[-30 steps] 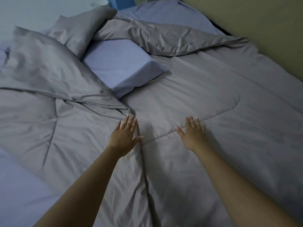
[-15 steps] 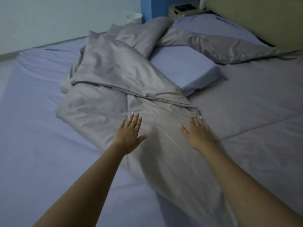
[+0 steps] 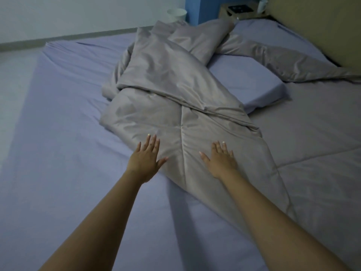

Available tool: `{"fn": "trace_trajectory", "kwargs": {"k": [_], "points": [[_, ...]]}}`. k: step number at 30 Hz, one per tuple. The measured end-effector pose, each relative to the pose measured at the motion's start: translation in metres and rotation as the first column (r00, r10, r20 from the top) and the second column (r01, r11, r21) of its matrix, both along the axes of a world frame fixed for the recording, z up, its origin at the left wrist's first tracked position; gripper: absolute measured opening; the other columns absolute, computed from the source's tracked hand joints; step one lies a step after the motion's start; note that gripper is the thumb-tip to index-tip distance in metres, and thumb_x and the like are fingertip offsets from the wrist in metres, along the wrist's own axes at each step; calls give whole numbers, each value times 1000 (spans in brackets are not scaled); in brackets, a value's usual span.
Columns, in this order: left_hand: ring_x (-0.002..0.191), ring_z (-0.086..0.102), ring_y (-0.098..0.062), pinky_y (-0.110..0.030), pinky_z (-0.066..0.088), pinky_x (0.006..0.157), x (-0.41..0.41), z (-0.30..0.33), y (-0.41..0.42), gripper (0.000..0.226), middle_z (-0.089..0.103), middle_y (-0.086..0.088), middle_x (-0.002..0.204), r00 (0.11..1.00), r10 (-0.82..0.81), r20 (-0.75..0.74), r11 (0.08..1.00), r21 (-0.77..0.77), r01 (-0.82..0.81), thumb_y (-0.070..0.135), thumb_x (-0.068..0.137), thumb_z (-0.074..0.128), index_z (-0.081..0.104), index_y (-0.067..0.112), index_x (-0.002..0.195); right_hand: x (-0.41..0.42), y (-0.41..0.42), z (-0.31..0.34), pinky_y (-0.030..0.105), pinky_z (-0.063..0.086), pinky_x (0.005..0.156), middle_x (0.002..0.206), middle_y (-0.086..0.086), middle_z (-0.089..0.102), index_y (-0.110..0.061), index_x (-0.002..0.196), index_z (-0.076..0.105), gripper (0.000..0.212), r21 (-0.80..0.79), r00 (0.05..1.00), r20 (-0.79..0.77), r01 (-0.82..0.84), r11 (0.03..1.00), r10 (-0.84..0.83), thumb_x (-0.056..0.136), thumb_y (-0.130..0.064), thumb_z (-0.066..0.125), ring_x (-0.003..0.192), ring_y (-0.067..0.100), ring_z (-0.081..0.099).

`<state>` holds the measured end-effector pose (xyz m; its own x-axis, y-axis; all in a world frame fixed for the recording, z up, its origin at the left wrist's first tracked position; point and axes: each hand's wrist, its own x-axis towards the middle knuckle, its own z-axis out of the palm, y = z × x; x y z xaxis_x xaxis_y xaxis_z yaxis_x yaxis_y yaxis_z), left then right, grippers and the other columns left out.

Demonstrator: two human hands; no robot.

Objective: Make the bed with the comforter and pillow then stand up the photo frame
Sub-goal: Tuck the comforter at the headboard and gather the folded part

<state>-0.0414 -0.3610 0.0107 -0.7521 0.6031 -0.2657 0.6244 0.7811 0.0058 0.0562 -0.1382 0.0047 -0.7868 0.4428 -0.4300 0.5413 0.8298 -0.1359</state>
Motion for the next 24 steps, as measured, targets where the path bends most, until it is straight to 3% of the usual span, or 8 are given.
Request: {"fn": "trace_trajectory", "kwargs": {"k": [5,10,24], "points": [[148,-13,-20,-37,-1,120,2,20,-53,113,-10,-5,161,999,-33,-5,999,43,33,73,64,-31,-3,10,153,4,-66,24,42,0,121,162,2,-4,-11,153,1,76,24,1000,16,20,1000,-20,97,-59,16,149,21,-7],[148,-14,-18,-36,-1,120,14,57,-128,83,-11,-4,161,997,-77,1,996,43,77,63,90,2,-5,11,154,23,-144,66,43,1,121,162,3,-2,-10,153,4,77,25,997,-11,83,996,-82,96,-60,17,149,21,-7],[149,-11,-20,-38,1,121,34,160,-234,75,-9,-5,162,996,-83,-13,994,64,83,58,98,10,-4,10,154,55,-255,160,42,1,119,162,3,-1,-10,154,5,76,12,983,-33,179,984,-179,97,-60,16,149,23,-5]]}}
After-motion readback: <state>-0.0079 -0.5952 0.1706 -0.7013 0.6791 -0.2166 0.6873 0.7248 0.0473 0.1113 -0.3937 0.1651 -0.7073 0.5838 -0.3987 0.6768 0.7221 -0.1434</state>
